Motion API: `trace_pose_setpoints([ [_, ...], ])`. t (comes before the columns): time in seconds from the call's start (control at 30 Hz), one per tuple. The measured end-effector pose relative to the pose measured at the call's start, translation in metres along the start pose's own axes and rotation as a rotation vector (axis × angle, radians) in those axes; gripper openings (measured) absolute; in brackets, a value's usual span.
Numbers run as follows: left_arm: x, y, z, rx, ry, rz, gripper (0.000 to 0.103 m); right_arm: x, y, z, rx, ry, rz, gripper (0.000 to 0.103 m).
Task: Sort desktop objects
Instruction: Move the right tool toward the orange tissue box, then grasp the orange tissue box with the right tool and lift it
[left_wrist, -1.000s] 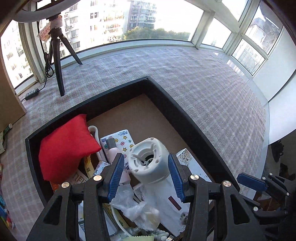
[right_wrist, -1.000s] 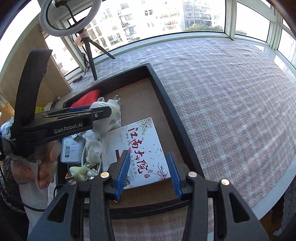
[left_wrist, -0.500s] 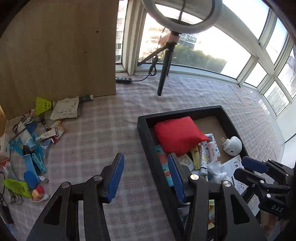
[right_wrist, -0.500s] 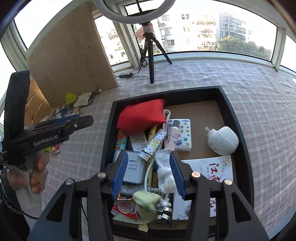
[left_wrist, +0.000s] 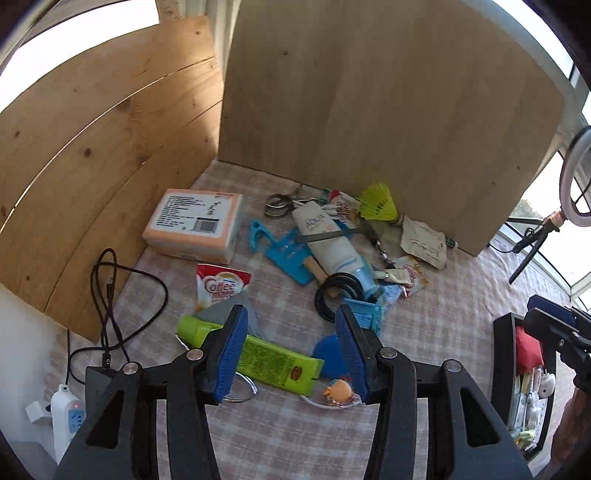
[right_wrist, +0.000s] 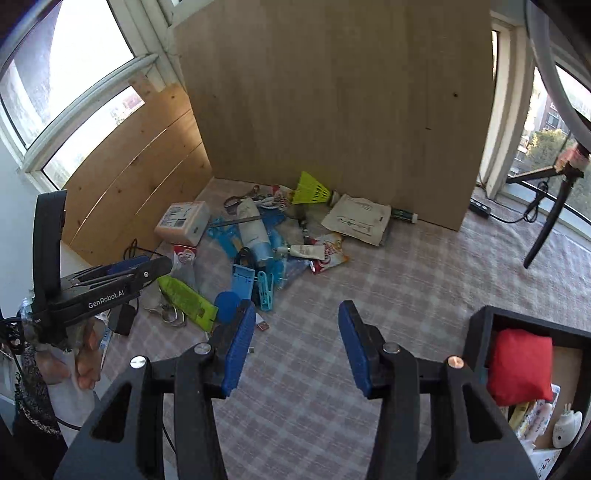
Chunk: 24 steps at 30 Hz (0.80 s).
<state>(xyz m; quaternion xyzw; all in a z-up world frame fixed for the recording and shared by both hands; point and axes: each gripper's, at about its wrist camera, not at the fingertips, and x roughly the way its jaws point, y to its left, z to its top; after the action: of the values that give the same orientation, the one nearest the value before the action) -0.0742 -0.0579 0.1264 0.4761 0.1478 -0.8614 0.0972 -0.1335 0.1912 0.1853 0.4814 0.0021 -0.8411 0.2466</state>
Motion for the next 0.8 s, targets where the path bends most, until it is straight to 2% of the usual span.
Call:
trace_pose_setpoints([
  [0.2, 0.030, 0.064, 0.015, -0.151, -0.001, 0.047, 0.047, 0.081, 0.080, 0.086, -0.214, 0.088, 0.081, 0.046],
  [0.33, 0.058, 0.091, 0.019, -0.255, 0.021, 0.043, 0.047, 0.148, 0.117, 0.124, -0.308, 0.170, 0.121, 0.047],
  [0.57, 0.101, 0.100, 0.032, -0.322, 0.039, 0.038, 0.047, 0.251, 0.148, 0.153, -0.369, 0.301, 0.198, 0.047],
  [0.8, 0.123, 0.107, 0.040, -0.361, 0.042, -0.006, 0.048, 0.310, 0.167, 0.157, -0.400, 0.370, 0.233, 0.050],
])
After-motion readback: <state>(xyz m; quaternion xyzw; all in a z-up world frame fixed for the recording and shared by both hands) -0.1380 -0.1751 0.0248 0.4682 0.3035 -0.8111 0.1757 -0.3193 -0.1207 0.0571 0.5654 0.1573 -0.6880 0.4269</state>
